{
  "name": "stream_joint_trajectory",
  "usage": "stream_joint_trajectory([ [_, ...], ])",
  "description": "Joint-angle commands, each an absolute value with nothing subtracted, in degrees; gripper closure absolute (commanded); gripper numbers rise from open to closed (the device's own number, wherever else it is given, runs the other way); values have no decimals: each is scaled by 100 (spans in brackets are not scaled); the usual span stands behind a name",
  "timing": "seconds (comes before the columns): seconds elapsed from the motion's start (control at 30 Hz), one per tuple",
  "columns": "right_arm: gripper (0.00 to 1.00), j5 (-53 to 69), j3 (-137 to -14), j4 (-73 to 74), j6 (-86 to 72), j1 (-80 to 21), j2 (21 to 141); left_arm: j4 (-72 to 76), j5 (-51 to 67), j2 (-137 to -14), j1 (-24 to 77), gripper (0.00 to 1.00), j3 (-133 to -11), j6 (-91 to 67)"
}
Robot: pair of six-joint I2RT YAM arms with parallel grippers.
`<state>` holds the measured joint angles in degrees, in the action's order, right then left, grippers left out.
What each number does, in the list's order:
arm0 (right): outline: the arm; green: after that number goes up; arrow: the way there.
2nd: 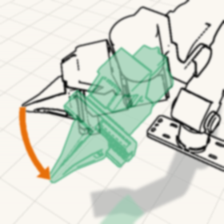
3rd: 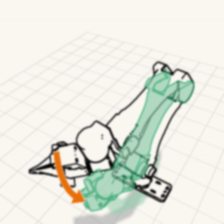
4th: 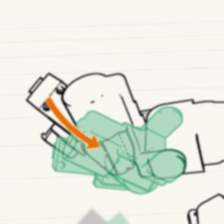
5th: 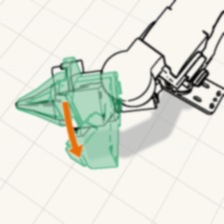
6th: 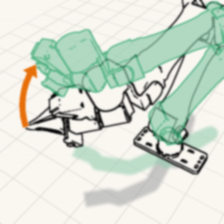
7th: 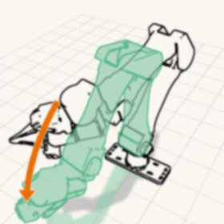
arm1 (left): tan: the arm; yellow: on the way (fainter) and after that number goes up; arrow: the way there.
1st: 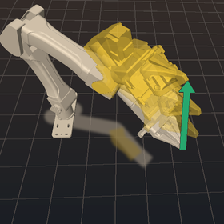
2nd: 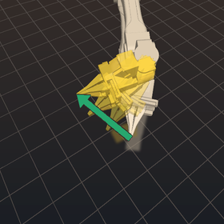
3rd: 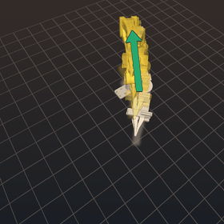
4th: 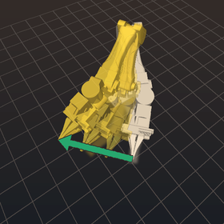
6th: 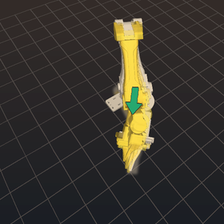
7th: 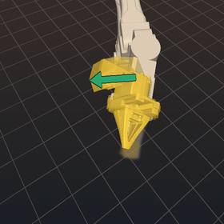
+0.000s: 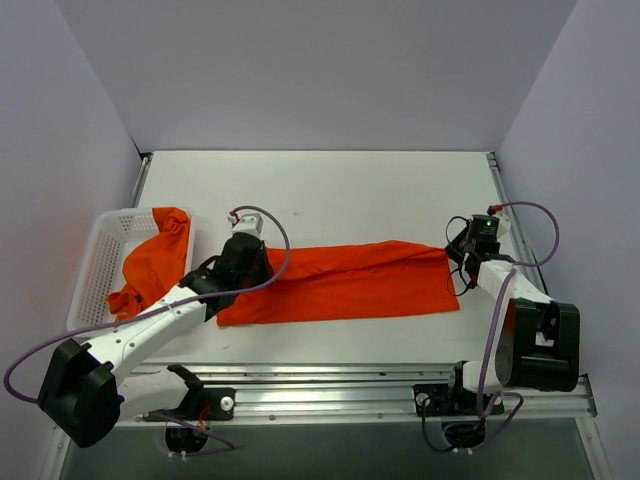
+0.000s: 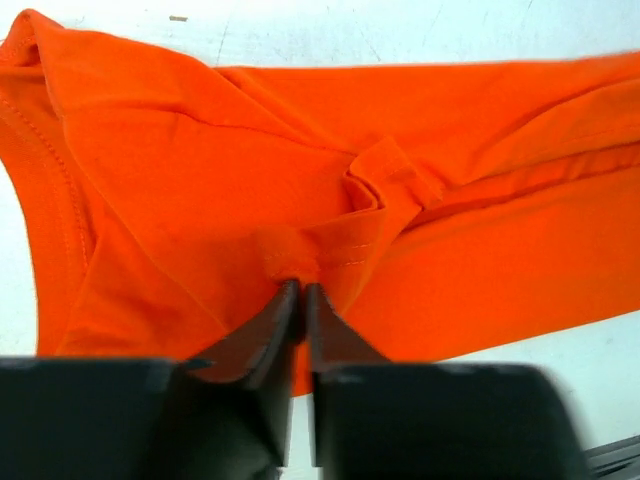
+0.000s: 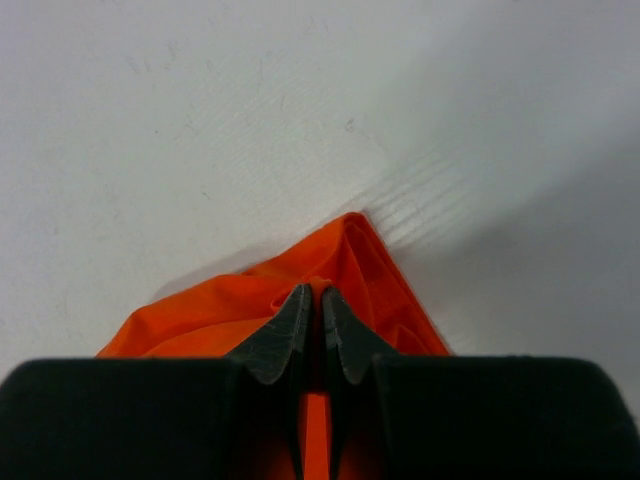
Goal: Fold and stack the t-shirts
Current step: Fold the tshirt
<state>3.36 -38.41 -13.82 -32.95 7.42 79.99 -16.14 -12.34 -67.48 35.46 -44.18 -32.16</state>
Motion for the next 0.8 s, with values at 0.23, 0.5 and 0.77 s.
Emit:
stream_joint_trajectory([
  [0.23, 5, -702, -3419, -800, -3787, 782, 7332, -2679, -3681, -6364, 4702, 38, -3999, -5040],
  [0.5, 5, -809, -3577, -738, -3814, 773, 6583, -2189, -4456, -6371, 4816, 38, -3989, -5151],
  [0.77, 7, -212, -3630, -1265, -3832, 686, 6890, -995, -4212, -7539, 4738, 34, -4219, -4747],
])
